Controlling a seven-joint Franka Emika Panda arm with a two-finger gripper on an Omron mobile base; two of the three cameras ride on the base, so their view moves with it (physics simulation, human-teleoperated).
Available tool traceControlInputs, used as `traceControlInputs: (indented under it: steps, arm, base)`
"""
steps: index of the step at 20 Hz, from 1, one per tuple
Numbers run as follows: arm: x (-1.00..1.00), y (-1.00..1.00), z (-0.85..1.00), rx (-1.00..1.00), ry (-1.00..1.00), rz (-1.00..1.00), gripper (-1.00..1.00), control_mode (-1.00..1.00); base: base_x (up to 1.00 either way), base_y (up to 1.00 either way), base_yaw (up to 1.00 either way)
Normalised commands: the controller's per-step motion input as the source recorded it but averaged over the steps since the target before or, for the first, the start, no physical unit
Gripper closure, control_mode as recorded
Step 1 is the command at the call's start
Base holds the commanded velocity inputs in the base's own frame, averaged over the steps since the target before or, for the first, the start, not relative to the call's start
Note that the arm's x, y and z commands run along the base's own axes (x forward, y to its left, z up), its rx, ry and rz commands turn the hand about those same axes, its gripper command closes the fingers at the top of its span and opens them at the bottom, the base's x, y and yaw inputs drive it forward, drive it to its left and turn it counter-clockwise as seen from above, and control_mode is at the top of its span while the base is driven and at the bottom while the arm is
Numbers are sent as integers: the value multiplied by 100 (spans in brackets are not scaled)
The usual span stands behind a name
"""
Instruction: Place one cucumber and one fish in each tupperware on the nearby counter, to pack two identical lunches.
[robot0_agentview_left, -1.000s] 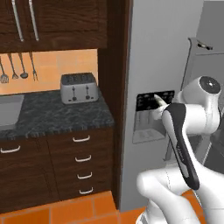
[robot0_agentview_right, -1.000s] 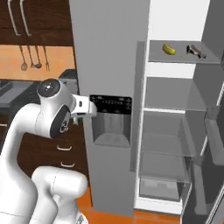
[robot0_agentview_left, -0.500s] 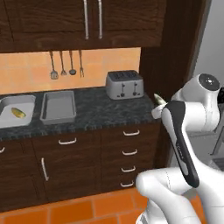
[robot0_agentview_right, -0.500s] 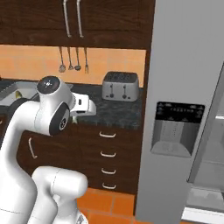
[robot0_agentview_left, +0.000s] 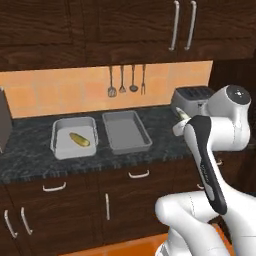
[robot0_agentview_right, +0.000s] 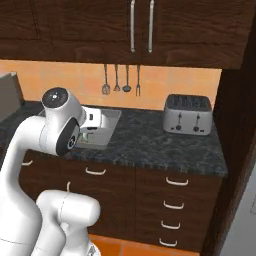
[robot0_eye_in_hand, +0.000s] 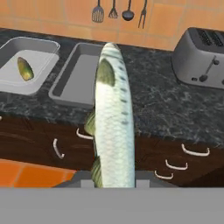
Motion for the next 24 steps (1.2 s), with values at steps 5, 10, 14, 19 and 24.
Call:
traceControlInputs:
  steps: [5, 10, 14, 19, 24]
  arm:
    - [0, 0, 0, 0, 0, 0, 100, 100]
    - [0, 0, 0, 0, 0, 0, 100, 100]
    - [0, 0, 0, 0, 0, 0, 100, 100]
    - [27, -2, -39, -3, 11, -4, 100, -100]
    - [87, -2, -100, 0, 32, -3, 100, -100]
  base:
    - [46, 100, 0]
    - [54, 100, -5]
    - [79, 84, -5]
    - [47, 16, -4]
    - [0, 0, 0]
